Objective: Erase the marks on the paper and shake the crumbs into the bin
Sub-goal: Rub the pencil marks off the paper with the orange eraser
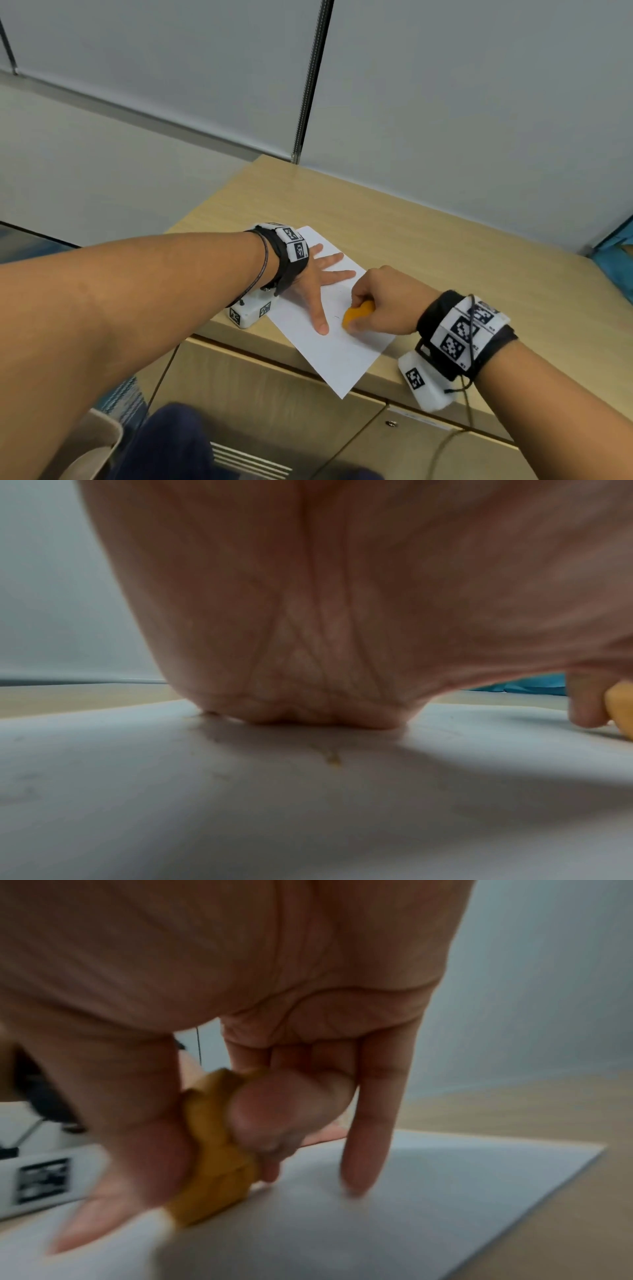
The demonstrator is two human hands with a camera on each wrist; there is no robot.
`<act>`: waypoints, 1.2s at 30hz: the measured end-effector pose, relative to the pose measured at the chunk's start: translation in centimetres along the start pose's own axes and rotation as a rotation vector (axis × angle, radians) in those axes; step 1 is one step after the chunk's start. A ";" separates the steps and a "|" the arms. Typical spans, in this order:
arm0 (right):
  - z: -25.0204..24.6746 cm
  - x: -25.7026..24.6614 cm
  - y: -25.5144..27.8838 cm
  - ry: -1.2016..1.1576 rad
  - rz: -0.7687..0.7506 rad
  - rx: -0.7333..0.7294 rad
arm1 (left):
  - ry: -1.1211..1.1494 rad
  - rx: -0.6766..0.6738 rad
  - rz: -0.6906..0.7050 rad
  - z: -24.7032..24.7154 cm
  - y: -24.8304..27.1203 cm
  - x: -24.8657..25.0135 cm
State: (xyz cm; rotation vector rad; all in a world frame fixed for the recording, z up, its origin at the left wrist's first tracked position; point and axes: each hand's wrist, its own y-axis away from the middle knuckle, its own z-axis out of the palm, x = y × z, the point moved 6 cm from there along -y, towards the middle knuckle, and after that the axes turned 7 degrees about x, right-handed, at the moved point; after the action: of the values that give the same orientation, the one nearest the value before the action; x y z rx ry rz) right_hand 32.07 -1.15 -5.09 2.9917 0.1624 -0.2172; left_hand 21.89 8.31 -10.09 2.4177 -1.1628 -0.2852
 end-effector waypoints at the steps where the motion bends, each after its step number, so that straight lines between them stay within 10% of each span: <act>1: -0.4 0.8 -0.2 -0.001 0.043 0.004 | -0.003 0.006 0.002 0.0 0.0 0.1; 36: 0.3 -0.6 0.1 -0.005 -0.028 -0.082 | -0.018 0.015 0.007 0.0 -0.2 -0.1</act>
State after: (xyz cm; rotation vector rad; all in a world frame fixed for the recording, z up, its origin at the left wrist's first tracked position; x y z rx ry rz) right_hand 31.49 -1.38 -5.27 2.9088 0.2083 -0.2158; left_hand 21.94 8.51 -10.18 2.4283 -1.1856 -0.2979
